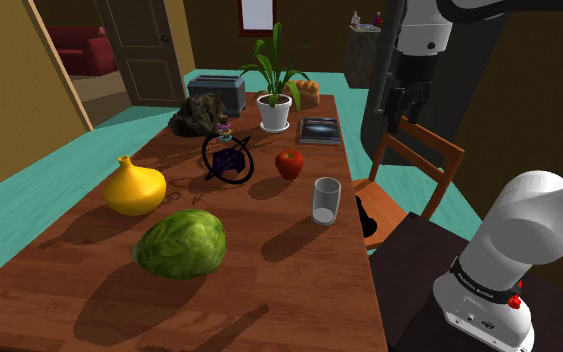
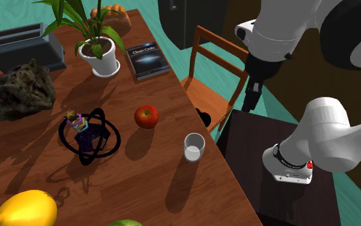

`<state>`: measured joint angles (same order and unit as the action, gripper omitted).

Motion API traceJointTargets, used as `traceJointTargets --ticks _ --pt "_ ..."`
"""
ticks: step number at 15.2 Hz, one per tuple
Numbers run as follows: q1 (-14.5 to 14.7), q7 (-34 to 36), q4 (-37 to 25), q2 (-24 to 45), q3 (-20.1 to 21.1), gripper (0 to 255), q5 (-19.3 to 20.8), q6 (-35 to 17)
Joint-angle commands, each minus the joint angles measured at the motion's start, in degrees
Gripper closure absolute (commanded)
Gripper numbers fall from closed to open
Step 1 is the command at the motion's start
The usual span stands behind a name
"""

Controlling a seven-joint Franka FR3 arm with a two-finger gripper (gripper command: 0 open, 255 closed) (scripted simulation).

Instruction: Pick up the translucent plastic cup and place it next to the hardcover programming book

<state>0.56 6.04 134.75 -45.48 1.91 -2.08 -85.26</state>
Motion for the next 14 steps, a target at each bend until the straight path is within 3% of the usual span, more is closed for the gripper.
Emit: traceJointTargets --ticks 1,14 --pt "0.0 0.0 0.0 0.0 0.0 0 0.0 0.0" --pt "1.4 12.6 5.4 16.8 9.3 0 -7.2 -24.0"
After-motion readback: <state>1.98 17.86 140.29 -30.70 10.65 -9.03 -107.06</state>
